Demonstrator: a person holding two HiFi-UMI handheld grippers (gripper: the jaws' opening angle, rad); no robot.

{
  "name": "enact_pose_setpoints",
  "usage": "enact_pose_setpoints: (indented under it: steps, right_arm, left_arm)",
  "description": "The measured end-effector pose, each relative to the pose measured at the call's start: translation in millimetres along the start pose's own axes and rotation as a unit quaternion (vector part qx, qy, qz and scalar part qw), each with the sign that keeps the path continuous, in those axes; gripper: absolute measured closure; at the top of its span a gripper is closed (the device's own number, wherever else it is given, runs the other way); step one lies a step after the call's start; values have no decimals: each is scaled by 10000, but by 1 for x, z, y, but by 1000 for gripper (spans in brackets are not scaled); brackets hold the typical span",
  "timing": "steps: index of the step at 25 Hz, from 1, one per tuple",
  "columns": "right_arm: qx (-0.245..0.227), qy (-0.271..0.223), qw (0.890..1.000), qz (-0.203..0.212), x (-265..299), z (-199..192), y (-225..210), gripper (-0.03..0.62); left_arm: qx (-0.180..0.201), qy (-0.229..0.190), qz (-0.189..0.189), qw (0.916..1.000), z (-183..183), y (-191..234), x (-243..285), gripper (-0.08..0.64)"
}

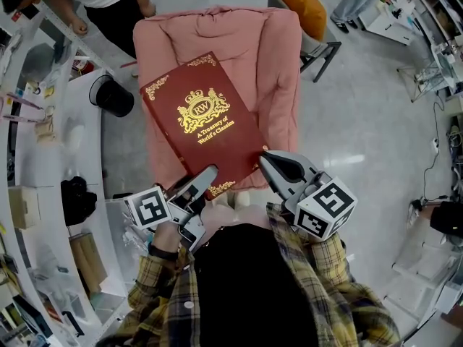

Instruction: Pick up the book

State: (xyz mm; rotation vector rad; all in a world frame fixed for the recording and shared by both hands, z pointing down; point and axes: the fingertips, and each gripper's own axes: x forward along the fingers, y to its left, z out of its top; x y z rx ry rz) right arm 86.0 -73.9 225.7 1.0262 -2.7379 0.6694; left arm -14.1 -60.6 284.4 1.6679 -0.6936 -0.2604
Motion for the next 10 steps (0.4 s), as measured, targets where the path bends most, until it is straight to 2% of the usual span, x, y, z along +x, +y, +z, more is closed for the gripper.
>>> enact_pose_setpoints:
  steps: [10]
  right_arm:
    - [12, 78, 10000, 12, 3, -3, 0, 575]
  left_arm:
    - [-28, 74, 22, 10000, 2, 3, 1, 308]
